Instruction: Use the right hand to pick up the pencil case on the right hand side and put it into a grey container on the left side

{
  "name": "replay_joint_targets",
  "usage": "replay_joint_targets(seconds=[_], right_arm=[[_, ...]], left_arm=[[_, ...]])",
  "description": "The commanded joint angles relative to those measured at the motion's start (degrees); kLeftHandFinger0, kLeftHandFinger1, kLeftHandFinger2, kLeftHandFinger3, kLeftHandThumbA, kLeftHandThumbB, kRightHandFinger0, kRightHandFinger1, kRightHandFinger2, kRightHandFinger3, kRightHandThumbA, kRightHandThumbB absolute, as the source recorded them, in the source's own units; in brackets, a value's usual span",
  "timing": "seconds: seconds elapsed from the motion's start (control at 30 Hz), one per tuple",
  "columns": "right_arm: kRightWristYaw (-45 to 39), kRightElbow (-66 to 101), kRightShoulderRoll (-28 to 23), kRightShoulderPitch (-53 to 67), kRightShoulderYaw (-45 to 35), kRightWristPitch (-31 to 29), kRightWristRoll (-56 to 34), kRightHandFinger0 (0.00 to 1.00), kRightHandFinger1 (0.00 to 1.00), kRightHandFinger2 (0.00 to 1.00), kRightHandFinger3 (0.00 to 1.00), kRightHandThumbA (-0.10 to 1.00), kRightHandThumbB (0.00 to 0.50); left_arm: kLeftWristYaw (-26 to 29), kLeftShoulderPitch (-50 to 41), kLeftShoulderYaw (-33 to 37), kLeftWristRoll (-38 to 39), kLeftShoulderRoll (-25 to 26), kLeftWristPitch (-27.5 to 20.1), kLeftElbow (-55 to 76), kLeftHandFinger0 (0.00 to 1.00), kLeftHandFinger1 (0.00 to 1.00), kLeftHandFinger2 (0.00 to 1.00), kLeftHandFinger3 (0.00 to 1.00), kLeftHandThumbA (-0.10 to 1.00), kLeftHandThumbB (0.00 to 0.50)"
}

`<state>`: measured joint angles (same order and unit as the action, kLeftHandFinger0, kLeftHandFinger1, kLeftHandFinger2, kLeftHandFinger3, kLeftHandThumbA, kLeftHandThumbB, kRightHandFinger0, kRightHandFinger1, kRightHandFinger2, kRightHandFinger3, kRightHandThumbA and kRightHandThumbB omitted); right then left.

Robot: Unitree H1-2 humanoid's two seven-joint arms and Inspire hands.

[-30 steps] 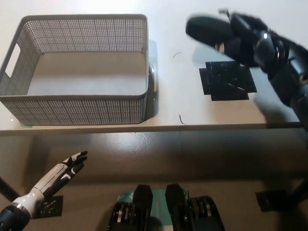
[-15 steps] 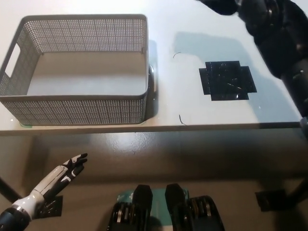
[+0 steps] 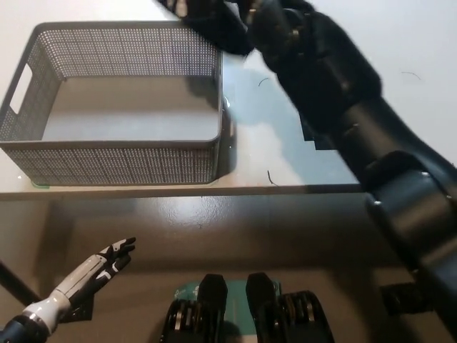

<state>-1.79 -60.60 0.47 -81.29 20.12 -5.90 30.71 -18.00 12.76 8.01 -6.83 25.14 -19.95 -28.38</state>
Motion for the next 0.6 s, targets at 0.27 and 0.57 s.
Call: replay_joint_targets(seconds=[0.27,0.57], right_arm=[[6.7,-12.0,6.6,-8.2,-0.5,-2.1,-1.7,0.40,0.56,0.75,0.71,0.71,0.000],[8.5,-15.0,7.3,-7.7,-0.5,-5.2,-2.3,0.46,0.52,0.66,0.84,1.00,0.341]], left_arm=[[-1.1,2.7,2.1,-2.4,1.0,-1.7,1.3,1.00,1.00,1.00,1.00,1.00,0.444],[-2.3,3.8,2.5,-1.1,0.9,-1.1,1.8,1.00,1.00,1.00,1.00,1.00,0.453]])
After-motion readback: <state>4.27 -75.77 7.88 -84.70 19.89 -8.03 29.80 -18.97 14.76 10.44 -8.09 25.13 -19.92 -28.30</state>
